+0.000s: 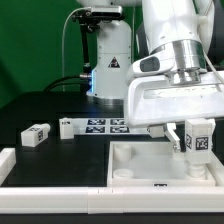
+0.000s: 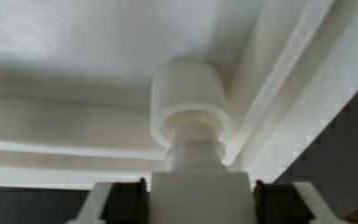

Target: Assemble one leg

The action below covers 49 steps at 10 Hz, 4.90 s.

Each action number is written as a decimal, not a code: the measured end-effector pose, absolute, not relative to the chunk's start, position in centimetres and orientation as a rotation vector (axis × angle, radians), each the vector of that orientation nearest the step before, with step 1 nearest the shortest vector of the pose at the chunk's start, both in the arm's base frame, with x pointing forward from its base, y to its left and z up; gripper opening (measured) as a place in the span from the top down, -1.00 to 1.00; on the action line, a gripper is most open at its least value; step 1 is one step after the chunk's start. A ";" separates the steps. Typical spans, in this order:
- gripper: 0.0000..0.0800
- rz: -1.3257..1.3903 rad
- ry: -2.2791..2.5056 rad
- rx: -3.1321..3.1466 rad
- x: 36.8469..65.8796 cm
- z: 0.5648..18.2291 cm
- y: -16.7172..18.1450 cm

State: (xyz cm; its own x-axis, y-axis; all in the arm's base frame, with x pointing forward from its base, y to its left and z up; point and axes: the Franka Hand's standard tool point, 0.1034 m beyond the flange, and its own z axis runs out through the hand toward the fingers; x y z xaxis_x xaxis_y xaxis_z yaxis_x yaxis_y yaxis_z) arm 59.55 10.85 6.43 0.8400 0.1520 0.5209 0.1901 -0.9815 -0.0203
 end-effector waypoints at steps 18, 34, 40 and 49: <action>-0.31 -0.793 -0.270 -2.955 58.7 4.4 10.7; -0.62 -0.444 -0.250 -2.983 60.2 6.4 10.7; -0.62 -0.381 -0.223 -2.990 61.4 6.6 9.6; 0.29 -0.351 0.095 -2.966 61.3 6.5 9.8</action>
Offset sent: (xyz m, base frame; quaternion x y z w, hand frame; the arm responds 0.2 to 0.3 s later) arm 0.0000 0.0000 0.0000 0.0000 0.0000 0.0000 1.0000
